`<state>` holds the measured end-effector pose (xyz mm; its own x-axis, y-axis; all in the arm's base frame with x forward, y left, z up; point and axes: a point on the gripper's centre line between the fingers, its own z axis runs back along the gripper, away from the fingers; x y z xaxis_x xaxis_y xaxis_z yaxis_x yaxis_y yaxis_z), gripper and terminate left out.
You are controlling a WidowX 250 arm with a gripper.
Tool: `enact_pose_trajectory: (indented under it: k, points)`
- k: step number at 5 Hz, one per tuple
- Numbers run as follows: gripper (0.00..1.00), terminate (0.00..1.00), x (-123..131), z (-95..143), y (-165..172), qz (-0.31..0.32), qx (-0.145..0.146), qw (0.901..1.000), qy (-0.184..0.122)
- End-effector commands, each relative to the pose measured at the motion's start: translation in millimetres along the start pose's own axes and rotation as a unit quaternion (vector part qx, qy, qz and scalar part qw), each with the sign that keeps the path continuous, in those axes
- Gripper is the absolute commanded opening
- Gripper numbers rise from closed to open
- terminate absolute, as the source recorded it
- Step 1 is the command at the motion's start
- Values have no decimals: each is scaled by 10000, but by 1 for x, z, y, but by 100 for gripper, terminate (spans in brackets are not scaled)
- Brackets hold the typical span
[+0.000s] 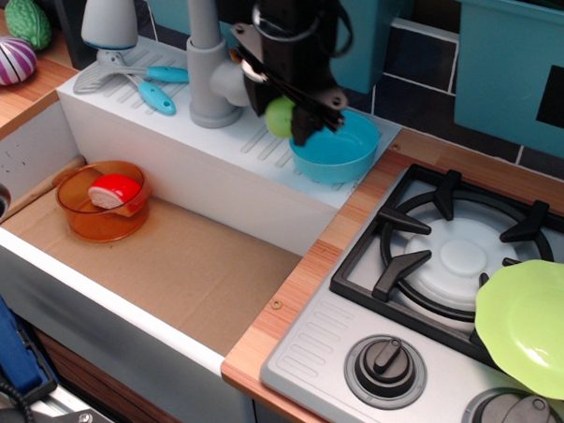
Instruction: Put pear in bowl
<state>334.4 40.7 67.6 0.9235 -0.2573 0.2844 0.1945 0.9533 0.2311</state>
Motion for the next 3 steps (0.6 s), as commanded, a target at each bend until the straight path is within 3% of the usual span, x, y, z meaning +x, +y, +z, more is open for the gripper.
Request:
enact_pose_trajectory:
  k: [1, 2, 3]
  points:
    - [0, 0, 17, 1, 8, -115, 9, 9988, -472]
    - [100, 0, 19, -7, 6, -76, -98, 9981, -603]
    - [100, 100, 20, -7, -1, 10, -68, 9974, -717]
